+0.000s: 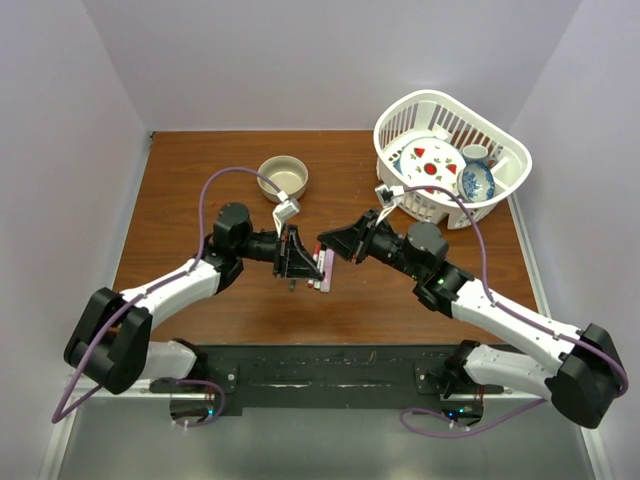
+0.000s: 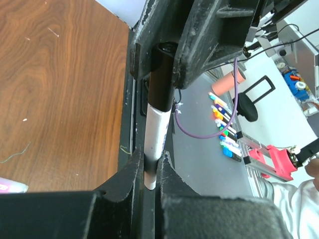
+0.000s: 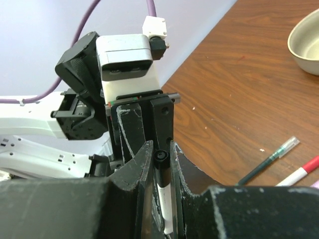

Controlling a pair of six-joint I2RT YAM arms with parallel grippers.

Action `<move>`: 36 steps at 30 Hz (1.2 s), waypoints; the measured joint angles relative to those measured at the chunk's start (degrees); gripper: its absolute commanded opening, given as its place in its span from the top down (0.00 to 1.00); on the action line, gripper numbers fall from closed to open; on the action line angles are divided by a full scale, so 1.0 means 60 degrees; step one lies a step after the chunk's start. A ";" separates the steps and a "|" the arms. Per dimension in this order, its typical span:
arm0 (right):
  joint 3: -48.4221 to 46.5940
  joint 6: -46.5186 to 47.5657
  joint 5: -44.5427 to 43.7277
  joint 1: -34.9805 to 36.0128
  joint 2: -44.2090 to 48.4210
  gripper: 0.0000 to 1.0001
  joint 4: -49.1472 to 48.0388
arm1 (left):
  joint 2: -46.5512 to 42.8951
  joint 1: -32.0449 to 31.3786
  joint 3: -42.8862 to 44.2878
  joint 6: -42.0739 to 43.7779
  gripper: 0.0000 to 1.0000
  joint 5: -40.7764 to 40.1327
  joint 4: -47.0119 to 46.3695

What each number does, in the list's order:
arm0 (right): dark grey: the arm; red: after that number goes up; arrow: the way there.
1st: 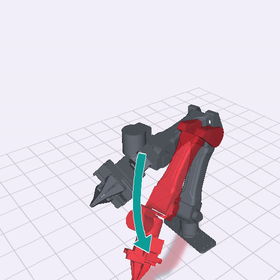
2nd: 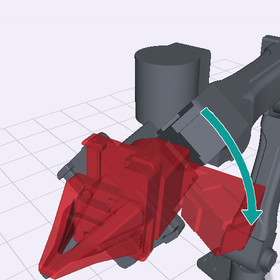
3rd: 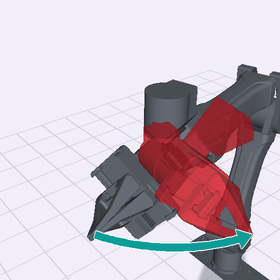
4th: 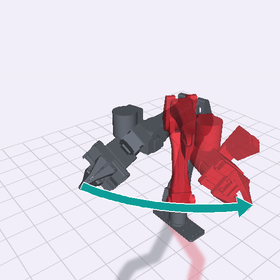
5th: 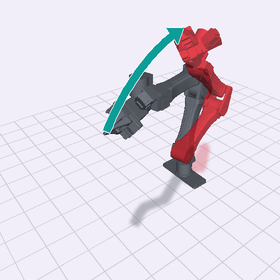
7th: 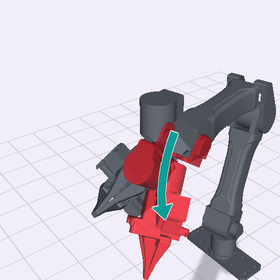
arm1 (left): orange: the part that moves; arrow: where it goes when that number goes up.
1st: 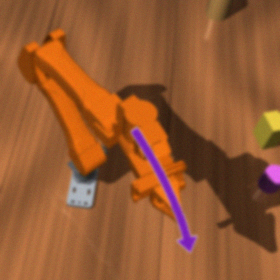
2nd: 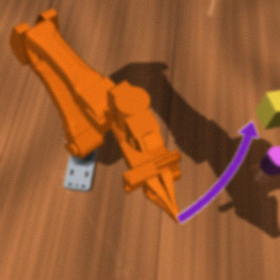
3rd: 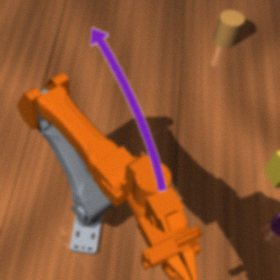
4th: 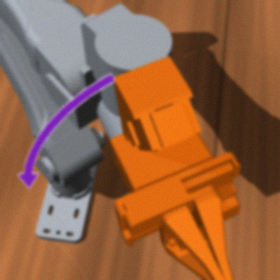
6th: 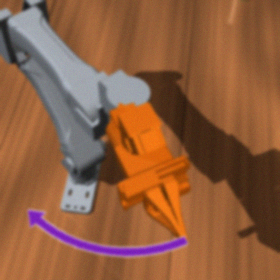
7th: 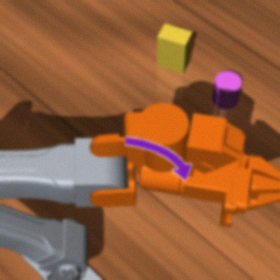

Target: Insert the pens into the pen caps

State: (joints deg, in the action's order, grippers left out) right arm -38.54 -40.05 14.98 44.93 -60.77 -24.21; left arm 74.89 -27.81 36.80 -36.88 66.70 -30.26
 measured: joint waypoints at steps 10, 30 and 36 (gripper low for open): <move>-0.0703 0.0248 -0.1304 0.0284 0.0306 1.00 0.2087 | 0.0040 -0.0018 0.0681 0.1115 1.00 -0.0474 0.1843; -0.1257 0.0601 -0.1840 0.0532 -0.0663 0.99 0.2670 | 0.0357 -0.0047 0.1060 0.1745 1.00 -0.0984 0.3373; -0.1574 0.0474 -0.2484 0.0674 -0.0907 0.66 0.2696 | 0.0186 0.0117 0.1100 0.1818 1.00 -0.1180 0.3632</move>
State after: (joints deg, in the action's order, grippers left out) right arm -47.99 -37.21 0.08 48.97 -66.22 -8.03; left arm 76.01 -27.11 43.40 -25.98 59.61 -8.47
